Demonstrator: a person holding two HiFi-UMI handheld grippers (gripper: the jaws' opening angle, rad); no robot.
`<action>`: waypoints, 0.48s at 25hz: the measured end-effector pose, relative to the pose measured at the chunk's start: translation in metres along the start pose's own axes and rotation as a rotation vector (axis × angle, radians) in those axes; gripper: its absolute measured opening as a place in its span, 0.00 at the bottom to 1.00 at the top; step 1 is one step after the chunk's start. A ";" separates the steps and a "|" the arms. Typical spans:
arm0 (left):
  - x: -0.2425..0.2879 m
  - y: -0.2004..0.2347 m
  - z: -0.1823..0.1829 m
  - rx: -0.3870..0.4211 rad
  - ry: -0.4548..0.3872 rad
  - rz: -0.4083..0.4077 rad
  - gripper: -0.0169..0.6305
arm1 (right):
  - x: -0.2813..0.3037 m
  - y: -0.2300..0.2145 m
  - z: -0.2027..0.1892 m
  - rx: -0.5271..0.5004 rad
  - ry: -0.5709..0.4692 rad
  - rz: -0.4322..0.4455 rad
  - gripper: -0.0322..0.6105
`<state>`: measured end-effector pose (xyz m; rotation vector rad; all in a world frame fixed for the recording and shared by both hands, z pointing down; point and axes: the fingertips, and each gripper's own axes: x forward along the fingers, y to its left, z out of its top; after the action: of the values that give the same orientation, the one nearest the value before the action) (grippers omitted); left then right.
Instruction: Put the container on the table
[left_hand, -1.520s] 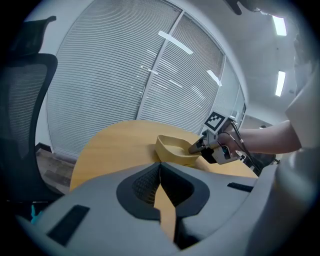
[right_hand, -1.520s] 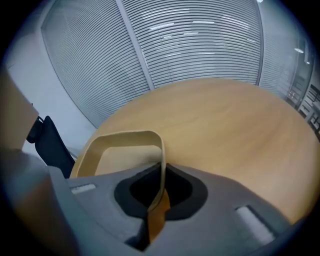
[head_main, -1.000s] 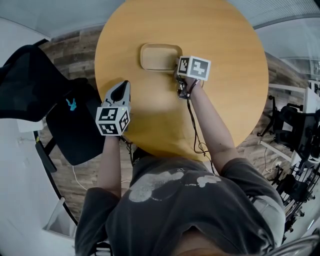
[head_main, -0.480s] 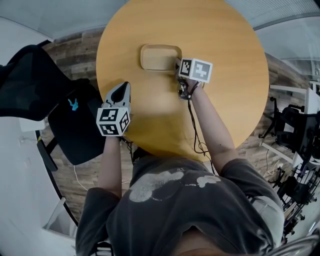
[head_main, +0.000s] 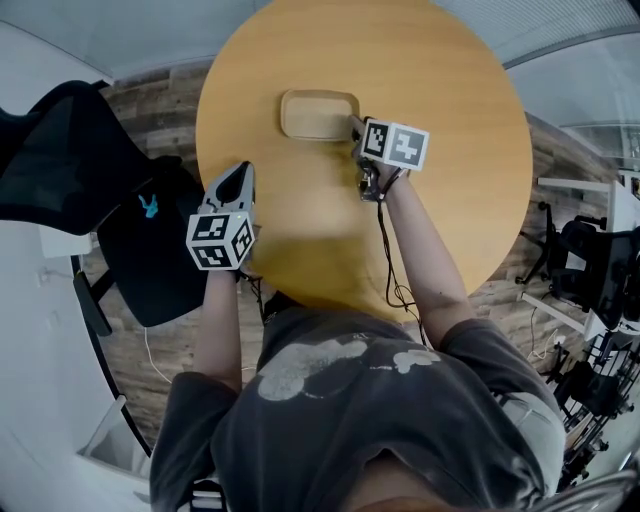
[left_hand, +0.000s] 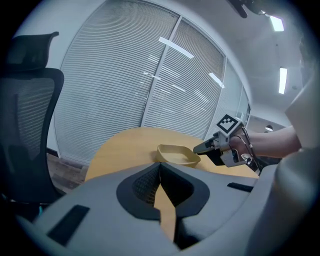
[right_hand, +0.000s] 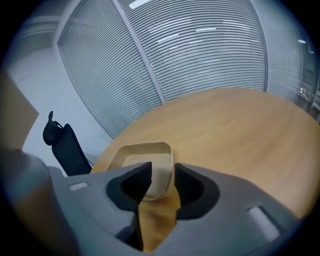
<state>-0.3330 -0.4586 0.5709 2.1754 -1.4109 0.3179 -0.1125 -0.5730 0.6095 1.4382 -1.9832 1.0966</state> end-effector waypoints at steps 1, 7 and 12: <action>-0.003 -0.002 0.002 0.000 -0.005 0.004 0.02 | -0.004 0.001 0.001 -0.009 -0.004 0.001 0.27; -0.025 -0.022 0.010 0.009 -0.041 0.023 0.02 | -0.032 0.007 0.001 -0.010 -0.039 0.039 0.27; -0.044 -0.051 0.013 -0.007 -0.070 0.036 0.02 | -0.064 0.016 -0.004 -0.014 -0.075 0.116 0.27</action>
<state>-0.3071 -0.4158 0.5243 2.1763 -1.4888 0.2517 -0.1053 -0.5304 0.5587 1.3912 -2.1466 1.0897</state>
